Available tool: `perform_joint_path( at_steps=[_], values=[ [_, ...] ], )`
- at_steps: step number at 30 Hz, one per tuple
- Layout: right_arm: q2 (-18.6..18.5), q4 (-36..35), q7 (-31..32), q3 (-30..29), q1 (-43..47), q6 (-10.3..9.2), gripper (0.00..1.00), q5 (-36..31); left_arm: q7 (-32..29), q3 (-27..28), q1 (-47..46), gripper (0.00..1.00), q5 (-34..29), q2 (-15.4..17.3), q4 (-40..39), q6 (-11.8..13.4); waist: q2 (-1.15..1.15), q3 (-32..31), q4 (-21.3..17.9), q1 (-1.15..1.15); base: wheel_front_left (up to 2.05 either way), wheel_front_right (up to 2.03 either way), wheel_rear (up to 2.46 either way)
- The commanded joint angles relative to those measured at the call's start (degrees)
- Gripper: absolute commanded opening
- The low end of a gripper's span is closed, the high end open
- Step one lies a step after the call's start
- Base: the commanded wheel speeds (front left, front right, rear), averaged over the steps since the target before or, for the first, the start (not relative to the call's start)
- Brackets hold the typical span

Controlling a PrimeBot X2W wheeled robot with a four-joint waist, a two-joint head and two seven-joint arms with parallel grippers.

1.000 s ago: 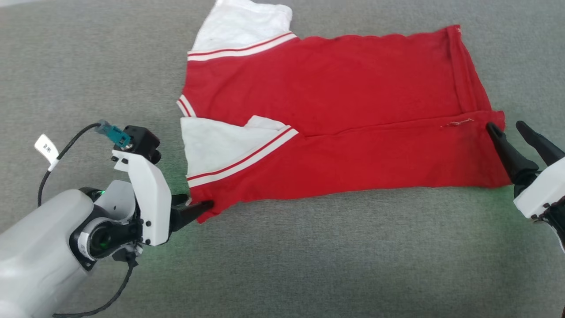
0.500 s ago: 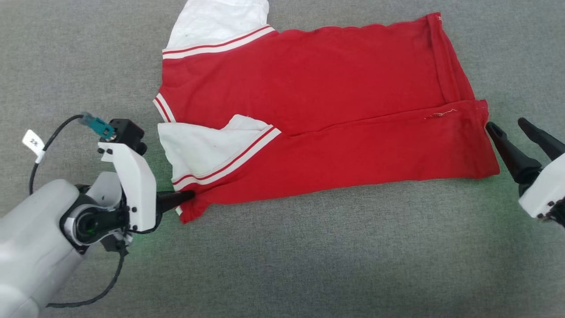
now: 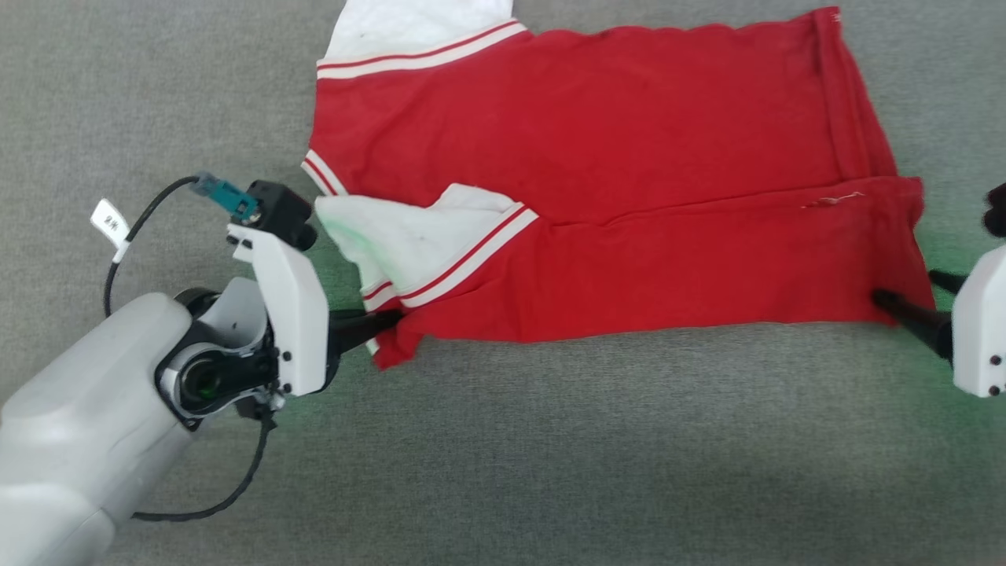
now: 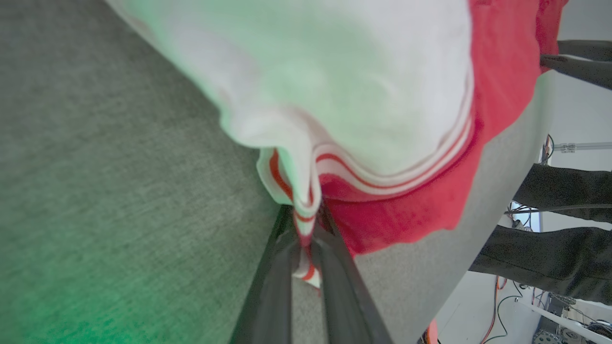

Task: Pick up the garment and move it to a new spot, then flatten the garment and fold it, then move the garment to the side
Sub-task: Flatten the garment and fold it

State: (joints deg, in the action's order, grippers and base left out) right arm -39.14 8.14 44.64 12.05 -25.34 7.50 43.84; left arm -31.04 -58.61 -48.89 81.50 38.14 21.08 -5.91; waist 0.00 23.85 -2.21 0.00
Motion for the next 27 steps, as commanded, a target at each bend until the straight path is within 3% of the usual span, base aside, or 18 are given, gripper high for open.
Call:
perform_joint_path(
  at_steps=[1,5,6,7,18,27],
  values=[
    [0.25,1.38,1.86,1.35,-1.01,-0.02,1.00,-0.26,0.41,-1.38,0.49,0.00,-1.03,-2.31,0.63,0.08,0.00,0.98,0.82,0.00,0.00,0.00,0.00],
    [1.40,3.23,2.12,3.46,-1.15,-0.01,1.00,-0.37,1.29,-1.22,-0.06,0.00,-1.66,-3.16,1.06,-0.09,0.00,2.11,1.54,0.00,0.00,0.00,0.00],
    [1.50,3.50,2.28,4.12,-1.03,-0.01,0.38,-0.13,1.70,-1.11,-0.04,0.00,-1.74,-3.20,1.26,-0.20,0.00,2.26,1.61,0.00,0.00,0.00,0.00],
    [1.67,3.76,2.16,4.51,-0.90,-0.01,0.03,0.16,1.98,-1.00,-0.05,0.00,-1.85,-3.24,1.48,-0.27,0.00,2.37,1.66,0.00,0.00,0.00,0.00],
    [0.15,3.20,-1.84,2.50,1.97,-0.01,0.00,2.41,6.10,0.67,3.02,0.00,-0.19,-1.10,-1.21,-1.28,0.00,-0.94,2.34,0.00,0.00,0.00,0.00],
    [-2.96,-3.49,-0.67,0.17,11.40,-0.02,0.00,3.94,7.21,1.18,10.44,0.00,3.55,5.93,-11.85,-1.56,0.00,-4.73,2.65,0.00,0.00,0.00,0.00]
  ],
)
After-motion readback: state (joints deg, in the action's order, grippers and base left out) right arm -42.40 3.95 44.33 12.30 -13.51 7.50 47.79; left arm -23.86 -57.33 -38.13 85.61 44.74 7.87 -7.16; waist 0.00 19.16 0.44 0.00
